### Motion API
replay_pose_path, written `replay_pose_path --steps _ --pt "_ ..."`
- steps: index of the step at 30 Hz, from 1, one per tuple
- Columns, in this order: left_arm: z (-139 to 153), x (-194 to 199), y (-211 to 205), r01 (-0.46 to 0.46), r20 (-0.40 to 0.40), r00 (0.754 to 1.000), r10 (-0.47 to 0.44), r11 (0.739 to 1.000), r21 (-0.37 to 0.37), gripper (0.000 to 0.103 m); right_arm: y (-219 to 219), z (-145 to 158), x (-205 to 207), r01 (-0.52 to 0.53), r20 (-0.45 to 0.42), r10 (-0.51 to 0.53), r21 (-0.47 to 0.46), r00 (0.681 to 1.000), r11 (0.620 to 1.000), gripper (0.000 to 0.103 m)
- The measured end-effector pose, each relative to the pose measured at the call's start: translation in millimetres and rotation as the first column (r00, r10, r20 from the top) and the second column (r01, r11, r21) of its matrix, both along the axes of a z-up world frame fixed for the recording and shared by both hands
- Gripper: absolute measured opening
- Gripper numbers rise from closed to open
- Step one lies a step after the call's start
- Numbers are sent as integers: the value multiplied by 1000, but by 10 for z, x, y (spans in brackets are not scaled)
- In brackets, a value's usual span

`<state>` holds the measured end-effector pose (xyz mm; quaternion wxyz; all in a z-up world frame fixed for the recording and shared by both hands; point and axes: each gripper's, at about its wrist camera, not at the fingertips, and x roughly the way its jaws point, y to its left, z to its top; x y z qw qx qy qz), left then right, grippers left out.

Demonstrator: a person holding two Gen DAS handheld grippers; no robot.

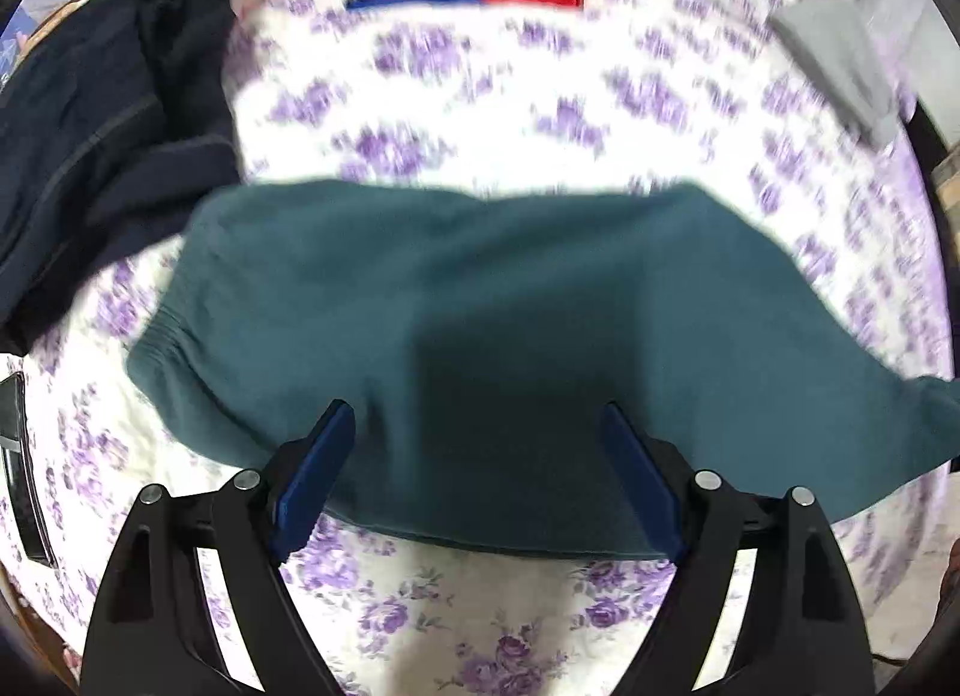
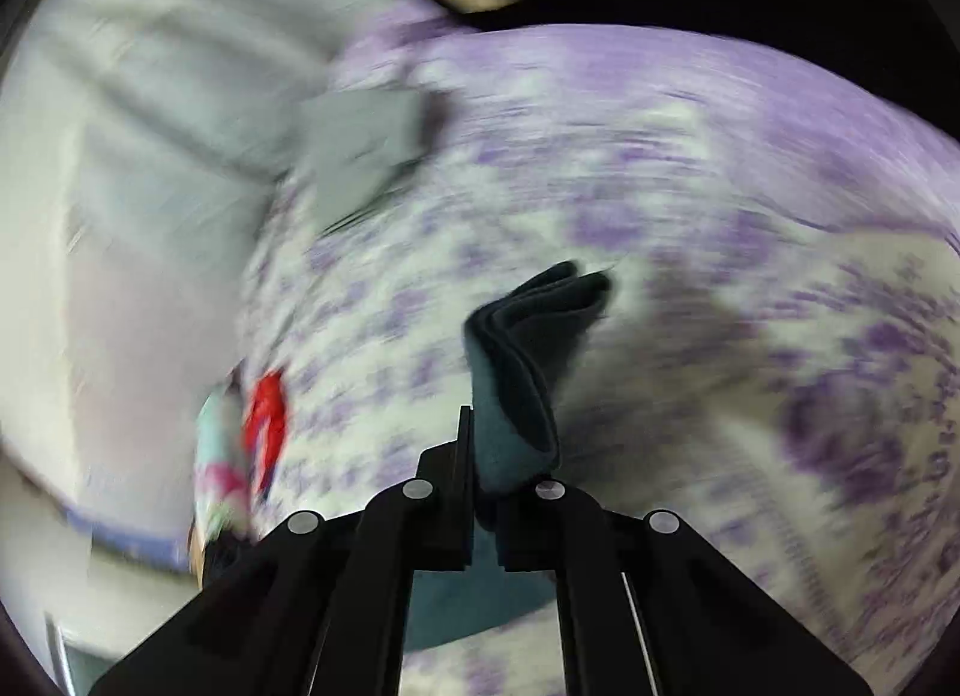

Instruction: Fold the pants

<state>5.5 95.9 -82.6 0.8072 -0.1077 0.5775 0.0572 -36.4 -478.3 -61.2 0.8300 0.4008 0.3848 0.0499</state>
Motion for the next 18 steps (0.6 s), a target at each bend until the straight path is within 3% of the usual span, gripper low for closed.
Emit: replay_pose_path --steps 2,5,8,12,15,16,17,18 --pt "72 0 75 -13 19 1000 14 999 -30 83 418 192 81 -104 39 105 -28 994 994 5" --pt "109 12 145 -28 30 999 29 999 -45 83 1028 219 223 -249 40 250 -34 967 968 5" --pt "86 -76 246 -35 25 999 37 998 -45 83 1801 1 359 -413 -16 413 -55 911 909 5" --pt "0 -88 326 -38 -4 999 38 998 -42 83 2792 -493 486 -587 -137 573 -105 808 803 5" --pt "-41 -112 359 -23 -14 1000 22 999 -47 83 3180 -792 531 -644 -233 606 -153 761 750 9" --pt "-49 -115 362 -18 -16 1000 17 999 -47 83 3212 -828 516 -645 -239 605 -159 760 747 9" --pt "-59 -115 365 -8 -18 1000 7 999 -47 83 3208 -832 504 -638 -235 598 -162 766 753 17" --pt "-68 -113 368 -2 -19 1000 1 999 -47 83 3186 -809 520 -643 -224 609 -129 761 755 36"
